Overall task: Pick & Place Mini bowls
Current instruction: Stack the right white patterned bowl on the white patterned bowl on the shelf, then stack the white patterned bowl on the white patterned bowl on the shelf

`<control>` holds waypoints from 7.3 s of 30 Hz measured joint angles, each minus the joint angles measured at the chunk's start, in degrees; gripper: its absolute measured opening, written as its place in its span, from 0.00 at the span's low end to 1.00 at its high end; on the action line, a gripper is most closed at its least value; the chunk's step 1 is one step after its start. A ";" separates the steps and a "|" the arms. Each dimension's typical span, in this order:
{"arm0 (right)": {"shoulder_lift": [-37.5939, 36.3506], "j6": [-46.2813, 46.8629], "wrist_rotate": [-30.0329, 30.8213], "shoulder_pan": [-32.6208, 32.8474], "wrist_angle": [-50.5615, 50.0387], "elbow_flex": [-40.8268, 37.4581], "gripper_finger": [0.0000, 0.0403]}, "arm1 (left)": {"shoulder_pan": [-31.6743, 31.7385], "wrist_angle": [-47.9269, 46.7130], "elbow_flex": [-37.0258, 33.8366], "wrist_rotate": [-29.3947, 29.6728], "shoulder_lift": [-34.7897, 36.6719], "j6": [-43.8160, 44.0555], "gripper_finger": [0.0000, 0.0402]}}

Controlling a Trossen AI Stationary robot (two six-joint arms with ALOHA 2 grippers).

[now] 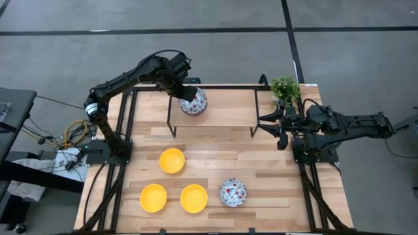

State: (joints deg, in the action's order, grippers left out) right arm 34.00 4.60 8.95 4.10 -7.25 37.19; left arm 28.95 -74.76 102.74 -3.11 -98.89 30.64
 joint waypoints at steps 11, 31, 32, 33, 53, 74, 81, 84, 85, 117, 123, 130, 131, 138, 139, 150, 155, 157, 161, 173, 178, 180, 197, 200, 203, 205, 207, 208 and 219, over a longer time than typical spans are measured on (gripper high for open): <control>-0.01 0.01 0.02 -0.01 0.50 0.02 0.30 | 0.00 0.17 -0.09 -0.02 0.00 -0.38 0.03; -0.02 0.03 0.07 0.00 0.47 0.02 0.30 | -0.07 1.52 -2.54 -0.52 0.02 -0.39 0.04; -0.02 0.04 0.07 -0.01 0.48 0.02 0.31 | -0.07 1.62 -2.54 -0.55 0.02 -0.40 0.05; -0.02 0.04 0.07 0.00 0.48 0.02 0.31 | -0.07 1.66 -2.53 -0.55 0.02 -0.40 0.05; -0.02 1.03 0.04 -0.01 0.46 0.02 0.30 | 0.09 2.64 -2.51 0.13 0.11 -1.85 0.24; -0.02 1.05 0.04 -0.02 0.39 0.02 0.31 | 0.33 8.34 -2.50 2.41 8.80 -4.09 0.23; -0.02 1.44 0.06 -0.02 0.39 0.02 0.31 | 0.74 10.98 -6.93 -1.41 8.66 -6.36 0.12; -0.02 1.49 0.07 -0.03 0.37 0.02 0.30 | 0.82 12.04 -7.15 -1.38 8.66 -6.41 0.07; -0.02 1.49 0.06 -0.02 0.37 0.02 0.30 | 0.78 12.55 -7.15 -1.40 8.68 -6.41 0.06; 0.11 4.70 0.05 0.00 -0.21 0.04 0.31 | -43.51 21.45 -39.69 23.68 39.62 10.32 0.01; 0.11 7.59 -0.10 0.93 2.87 0.04 0.30 | -45.07 31.09 -50.45 24.58 50.65 7.27 0.01; 3.41 5.48 0.10 8.58 13.66 0.09 0.30 | -45.07 32.96 -59.28 24.57 64.32 2.82 0.01; 4.44 5.16 0.43 9.98 14.59 0.34 0.30 | -45.06 32.92 -60.12 24.58 66.45 2.42 0.01; 14.43 4.96 7.82 18.27 11.32 8.38 0.28 | -45.03 33.51 -64.95 26.08 80.65 -1.99 0.01; 15.80 5.48 8.57 19.11 9.20 10.17 0.27 | -45.04 33.58 -65.51 26.08 82.06 -2.32 0.01; 31.44 29.89 10.44 23.19 -26.52 31.12 0.24 | -45.03 33.70 -68.15 26.03 86.44 -7.82 0.01; 37.24 42.85 4.52 23.84 -36.50 34.86 0.23 | -45.03 33.70 -68.15 26.03 86.44 -7.89 0.01; 39.00 47.55 1.53 23.87 -38.71 34.97 0.23 | -45.03 33.70 -68.15 26.05 86.40 -7.92 0.01; 42.39 54.40 -2.71 24.11 -42.98 34.97 0.23 | -45.03 33.70 -68.15 26.05 86.40 -7.92 0.01; 49.36 62.99 -6.15 24.13 -47.53 34.97 0.29 | -45.03 33.71 -68.15 26.03 86.40 -7.92 0.02; 53.38 63.03 -7.73 24.13 -46.85 34.97 0.41 | -45.03 33.70 -68.15 26.03 86.38 -7.91 0.03; 55.35 62.41 -8.20 24.23 -45.14 34.97 0.46 | -45.03 33.71 -68.15 26.03 86.38 -7.89 0.04; 66.58 55.78 -12.00 23.61 -43.06 34.69 0.56 | -45.03 33.81 -68.15 26.01 86.36 -7.89 0.20; 66.93 54.58 -11.89 23.39 -43.36 34.64 0.55 | -45.03 33.79 -68.15 26.01 86.36 -7.89 0.21; 67.46 53.74 -10.98 22.81 -43.55 34.58 0.55 | -45.03 33.73 -68.14 26.00 86.36 -7.89 0.21; 68.04 53.34 -10.56 22.56 -43.02 34.64 0.55 | -45.03 33.72 -68.13 26.01 86.35 -7.87 0.21; 68.57 52.60 -10.51 22.14 -42.90 34.10 0.55 | -45.03 33.70 -68.13 26.01 86.33 -7.74 0.21; 68.57 52.35 -10.51 22.05 -42.37 33.45 0.55 | -45.03 33.70 -68.11 26.01 86.22 -7.72 0.21; 68.52 51.89 -11.90 21.90 -33.56 27.98 0.55 | -45.03 33.84 -68.08 25.99 82.94 -7.70 0.21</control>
State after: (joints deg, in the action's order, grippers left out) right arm 102.52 56.49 -2.94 26.00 -40.81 65.17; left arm -16.08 -40.92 34.65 22.87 -15.95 22.94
